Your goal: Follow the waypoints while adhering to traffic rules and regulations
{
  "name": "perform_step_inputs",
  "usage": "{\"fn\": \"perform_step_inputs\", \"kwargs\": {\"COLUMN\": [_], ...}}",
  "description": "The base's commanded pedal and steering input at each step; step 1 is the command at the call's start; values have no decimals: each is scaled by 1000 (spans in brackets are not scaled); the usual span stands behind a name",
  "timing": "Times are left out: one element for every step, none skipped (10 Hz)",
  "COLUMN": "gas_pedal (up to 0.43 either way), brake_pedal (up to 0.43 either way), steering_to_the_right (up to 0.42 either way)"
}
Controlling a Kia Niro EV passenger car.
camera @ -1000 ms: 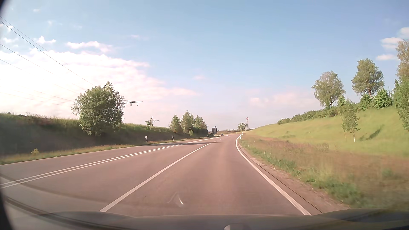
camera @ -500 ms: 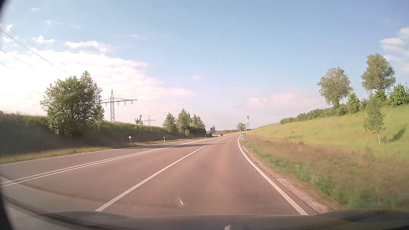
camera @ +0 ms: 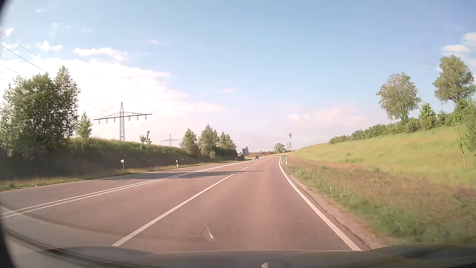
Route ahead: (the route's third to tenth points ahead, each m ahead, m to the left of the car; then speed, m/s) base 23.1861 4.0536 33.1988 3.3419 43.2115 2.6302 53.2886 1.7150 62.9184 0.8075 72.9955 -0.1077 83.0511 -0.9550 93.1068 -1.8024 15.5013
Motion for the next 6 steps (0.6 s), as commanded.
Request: {"fn": "perform_step_inputs", "kwargs": {"gas_pedal": [390, 390, 390, 390, 390, 390], "brake_pedal": [0, 0, 0, 0, 0, 0], "steering_to_the_right": [7, 9, 12, 13, 13, 14]}}
